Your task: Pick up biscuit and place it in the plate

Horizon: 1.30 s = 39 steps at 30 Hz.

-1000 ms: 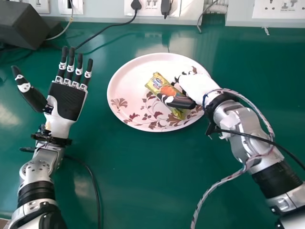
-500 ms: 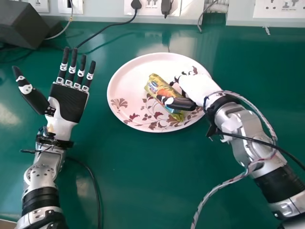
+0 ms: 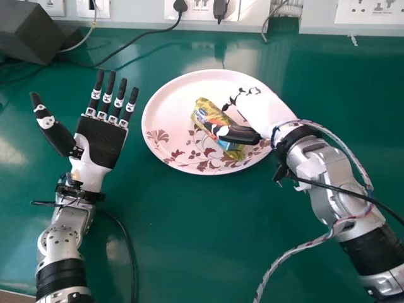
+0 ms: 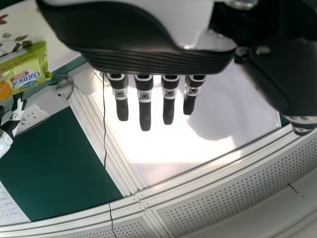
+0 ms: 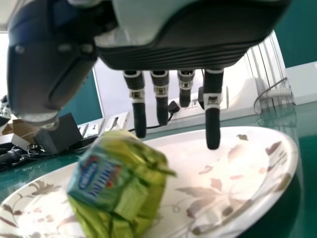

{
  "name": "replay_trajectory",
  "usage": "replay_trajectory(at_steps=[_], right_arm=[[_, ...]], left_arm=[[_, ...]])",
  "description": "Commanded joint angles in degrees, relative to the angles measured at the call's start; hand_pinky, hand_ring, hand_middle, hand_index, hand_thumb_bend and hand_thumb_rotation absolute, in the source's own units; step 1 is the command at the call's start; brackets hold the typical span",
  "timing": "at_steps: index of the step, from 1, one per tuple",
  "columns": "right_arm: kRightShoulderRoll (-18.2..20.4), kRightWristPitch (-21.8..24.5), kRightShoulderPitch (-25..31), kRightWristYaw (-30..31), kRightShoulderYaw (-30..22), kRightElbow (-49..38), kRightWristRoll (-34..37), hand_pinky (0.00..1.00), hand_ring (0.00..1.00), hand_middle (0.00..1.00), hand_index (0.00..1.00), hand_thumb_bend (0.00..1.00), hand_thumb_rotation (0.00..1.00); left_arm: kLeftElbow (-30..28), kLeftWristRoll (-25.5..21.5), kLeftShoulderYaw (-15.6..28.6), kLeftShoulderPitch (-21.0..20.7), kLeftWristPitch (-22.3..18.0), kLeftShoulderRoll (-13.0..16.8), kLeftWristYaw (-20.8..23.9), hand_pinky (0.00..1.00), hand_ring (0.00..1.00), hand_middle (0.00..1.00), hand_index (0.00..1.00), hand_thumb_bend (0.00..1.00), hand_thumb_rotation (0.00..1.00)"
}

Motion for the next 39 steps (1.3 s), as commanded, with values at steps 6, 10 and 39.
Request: replay_trajectory(at_steps=[6,10,39], right_arm=[[0.1,1.0,0.9,0.3,-0.4,-2.4,-0.3,0.54,0.75,0.89,0.78,0.87,0.66],[0.1,1.4,1.0,0.3,-0.6,-3.4,-0.4,0.59,0.78,0.91,0.78,0.88,0.68],[-0.4,2.0,3.2,1.1,-3.8,-10.6,-0.4,0.65,0.81,0.89,0.86,1.00,0.88]], left_arm=[[1.9,-0.1,-0.9,4.3,-0.1,-3.3,0.8,0.93,0.89,0.96,1.00,1.00,0.97],[1.9,0.2,-1.1,4.3,-0.7,-3.1,0.4,0.94,0.89,0.96,1.00,1.00,0.96],[1.5,0.3,-0.8,4.7,-1.9,-2.4,0.9,1.00,0.93,0.98,1.00,1.00,0.94]])
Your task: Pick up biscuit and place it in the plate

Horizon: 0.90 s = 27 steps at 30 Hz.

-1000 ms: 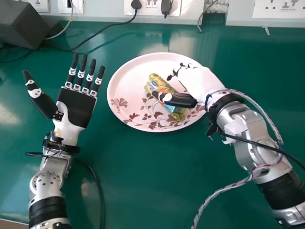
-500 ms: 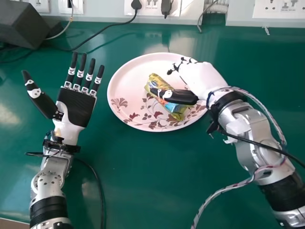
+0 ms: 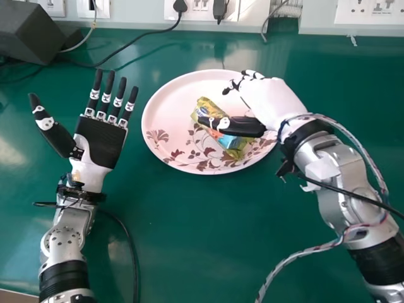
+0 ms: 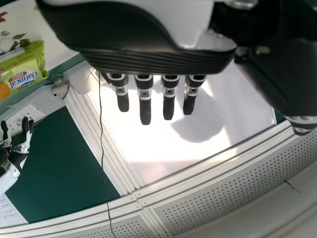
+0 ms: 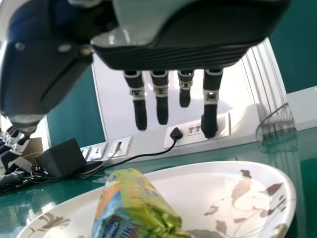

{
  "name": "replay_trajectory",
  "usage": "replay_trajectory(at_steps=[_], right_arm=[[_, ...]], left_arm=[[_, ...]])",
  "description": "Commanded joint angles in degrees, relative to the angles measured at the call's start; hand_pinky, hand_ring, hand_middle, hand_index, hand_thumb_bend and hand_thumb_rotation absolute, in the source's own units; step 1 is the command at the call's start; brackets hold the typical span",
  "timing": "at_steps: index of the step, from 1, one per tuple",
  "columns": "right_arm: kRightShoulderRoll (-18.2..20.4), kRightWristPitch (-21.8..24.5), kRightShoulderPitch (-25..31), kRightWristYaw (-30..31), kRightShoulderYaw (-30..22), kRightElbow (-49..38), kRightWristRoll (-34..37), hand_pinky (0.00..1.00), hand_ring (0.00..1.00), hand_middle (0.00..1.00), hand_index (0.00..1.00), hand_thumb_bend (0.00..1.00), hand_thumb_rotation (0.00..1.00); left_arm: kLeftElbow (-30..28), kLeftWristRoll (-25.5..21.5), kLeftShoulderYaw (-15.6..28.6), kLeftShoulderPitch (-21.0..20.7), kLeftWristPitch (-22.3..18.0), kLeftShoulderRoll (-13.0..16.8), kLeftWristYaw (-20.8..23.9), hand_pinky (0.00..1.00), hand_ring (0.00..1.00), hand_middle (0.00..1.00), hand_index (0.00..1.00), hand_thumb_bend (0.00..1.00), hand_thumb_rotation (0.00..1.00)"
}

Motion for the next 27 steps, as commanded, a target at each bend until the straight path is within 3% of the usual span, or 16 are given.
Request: replay_trajectory(at_steps=[1,27], right_arm=[[0.2,-0.1,0.8,-0.2,-0.6,-1.7,0.0,0.65,0.80,0.89,0.86,1.00,0.89],[0.5,-2.2,6.6,-3.3,-6.5,-9.2,2.0,0.69,0.83,0.92,0.95,0.99,0.95]], left_arm=[[2.2,0.2,-0.6,4.1,0.3,-1.7,0.6,1.00,0.93,0.98,1.00,1.00,0.94],[-0.4,-0.2,-0.5,5.9,-1.2,-1.6,0.3,0.99,0.93,0.97,1.00,1.00,0.97]])
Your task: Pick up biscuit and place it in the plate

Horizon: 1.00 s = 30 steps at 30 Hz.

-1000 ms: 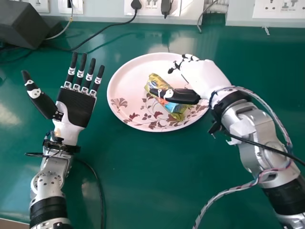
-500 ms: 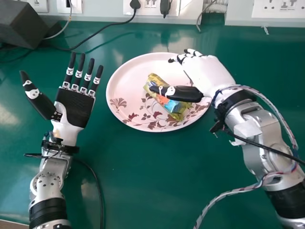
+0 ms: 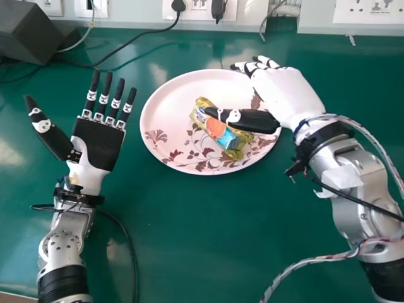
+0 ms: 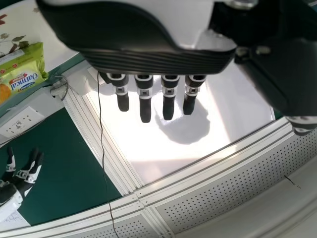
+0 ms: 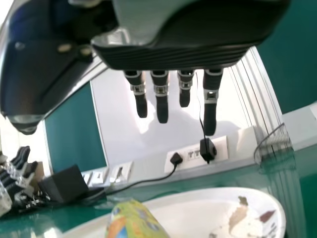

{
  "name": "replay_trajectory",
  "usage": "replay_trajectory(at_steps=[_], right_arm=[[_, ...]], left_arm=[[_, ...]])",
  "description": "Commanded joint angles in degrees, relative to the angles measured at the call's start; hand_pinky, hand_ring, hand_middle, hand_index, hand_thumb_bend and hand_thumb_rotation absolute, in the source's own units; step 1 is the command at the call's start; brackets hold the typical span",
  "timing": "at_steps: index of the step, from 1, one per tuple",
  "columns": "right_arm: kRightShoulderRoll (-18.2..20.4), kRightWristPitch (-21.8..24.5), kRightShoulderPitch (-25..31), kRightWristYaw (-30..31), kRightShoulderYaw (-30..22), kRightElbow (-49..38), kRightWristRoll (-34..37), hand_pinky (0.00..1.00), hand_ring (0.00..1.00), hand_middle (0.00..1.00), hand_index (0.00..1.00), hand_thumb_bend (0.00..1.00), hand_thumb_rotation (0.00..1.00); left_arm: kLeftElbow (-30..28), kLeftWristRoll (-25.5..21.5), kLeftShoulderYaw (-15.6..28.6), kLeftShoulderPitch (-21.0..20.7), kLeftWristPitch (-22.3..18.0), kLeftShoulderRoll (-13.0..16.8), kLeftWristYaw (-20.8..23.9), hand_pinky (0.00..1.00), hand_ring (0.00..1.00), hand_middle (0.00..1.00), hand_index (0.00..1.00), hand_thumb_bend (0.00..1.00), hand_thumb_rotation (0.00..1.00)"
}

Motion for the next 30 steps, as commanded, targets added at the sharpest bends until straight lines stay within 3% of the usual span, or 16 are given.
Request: replay_trajectory(at_steps=[1,5,13,17,22,27,30], right_arm=[[0.5,-1.0,1.4,-1.8,-1.0,-1.7,0.9,0.69,0.83,0.93,0.95,0.99,0.95],[0.8,-3.8,3.0,-6.2,-2.3,-1.3,2.2,0.70,0.84,0.93,0.96,0.98,0.93],[0.8,-9.1,6.5,-11.2,-6.4,-1.0,8.7,0.70,0.82,0.93,0.94,0.96,0.89],[1.6,-10.3,8.9,-13.1,-8.9,-2.9,11.6,0.69,0.81,0.92,0.94,0.96,0.87],[5.0,-12.2,12.7,-13.8,-13.4,-5.4,22.1,0.69,0.82,0.92,0.95,0.96,0.90],[4.1,-17.2,14.7,-13.3,-16.6,-4.5,28.2,0.69,0.82,0.92,0.93,0.97,0.92],[3.5,-17.1,16.0,-12.1,-18.1,-5.6,29.7,0.68,0.81,0.91,0.94,0.97,0.92]], left_arm=[[2.2,-0.2,-0.2,4.0,0.1,-1.4,-0.1,0.98,0.93,0.97,1.00,1.00,0.96],[2.9,-0.2,-0.2,4.1,-0.2,-1.0,-0.8,0.93,0.91,0.97,1.00,1.00,0.97],[3.6,-0.4,0.1,4.4,-0.4,-0.9,-1.4,0.98,0.95,0.99,1.00,1.00,0.96],[3.7,-0.4,0.1,4.5,-0.5,-0.9,-1.4,0.94,0.93,0.99,1.00,1.00,0.95],[4.3,-0.5,-0.3,4.1,-0.9,-0.6,-1.9,0.86,0.94,0.98,1.00,1.00,0.86],[3.2,-0.5,-0.8,4.2,-0.9,-1.0,-0.6,0.88,0.95,0.99,1.00,1.00,0.85],[3.1,-0.6,-1.0,4.1,-0.9,-1.0,-0.7,0.81,0.94,1.00,1.00,1.00,0.88]])
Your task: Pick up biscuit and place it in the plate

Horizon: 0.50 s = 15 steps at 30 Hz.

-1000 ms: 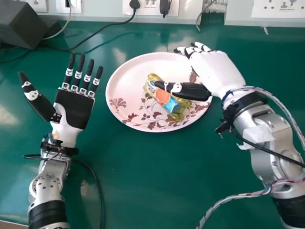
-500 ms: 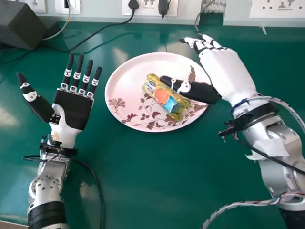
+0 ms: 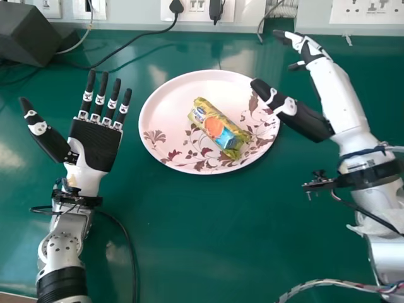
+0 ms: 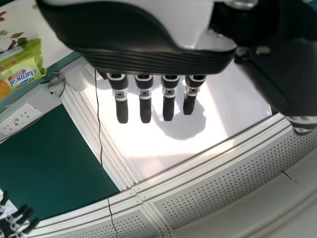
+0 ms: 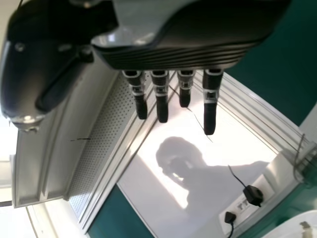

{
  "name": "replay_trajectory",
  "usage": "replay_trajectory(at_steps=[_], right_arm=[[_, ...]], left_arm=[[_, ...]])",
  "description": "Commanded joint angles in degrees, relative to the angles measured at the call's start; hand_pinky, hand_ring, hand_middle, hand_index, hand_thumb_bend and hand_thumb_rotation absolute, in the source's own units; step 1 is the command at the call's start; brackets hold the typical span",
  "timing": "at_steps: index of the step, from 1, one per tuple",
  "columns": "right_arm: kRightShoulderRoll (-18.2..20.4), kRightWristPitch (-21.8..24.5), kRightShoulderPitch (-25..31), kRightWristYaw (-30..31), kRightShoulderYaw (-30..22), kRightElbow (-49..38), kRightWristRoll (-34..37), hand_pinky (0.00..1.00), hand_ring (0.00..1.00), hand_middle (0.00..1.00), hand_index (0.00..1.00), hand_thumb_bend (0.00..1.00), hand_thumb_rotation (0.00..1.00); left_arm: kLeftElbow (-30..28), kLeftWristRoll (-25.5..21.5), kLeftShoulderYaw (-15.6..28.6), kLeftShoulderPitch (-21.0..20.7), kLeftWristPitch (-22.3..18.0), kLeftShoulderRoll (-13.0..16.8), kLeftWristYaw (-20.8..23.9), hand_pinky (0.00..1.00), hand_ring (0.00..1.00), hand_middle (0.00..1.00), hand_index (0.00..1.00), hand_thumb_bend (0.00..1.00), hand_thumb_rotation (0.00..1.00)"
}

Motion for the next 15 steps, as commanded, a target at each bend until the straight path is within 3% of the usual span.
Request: replay_trajectory(at_steps=[1,15], right_arm=[[-0.6,-0.1,1.7,1.0,-1.5,-1.3,1.4,0.68,0.81,0.91,0.94,0.97,0.92],[0.7,-8.1,5.3,0.7,-6.4,-0.8,9.6,0.69,0.82,0.92,0.94,0.98,0.92]], left_arm=[[2.5,0.3,-0.3,3.8,0.5,-1.3,0.3,0.81,0.94,1.00,1.00,1.00,0.89],[2.4,0.3,-1.1,4.0,0.1,-1.8,1.3,0.83,0.91,0.99,1.00,1.00,0.98]])
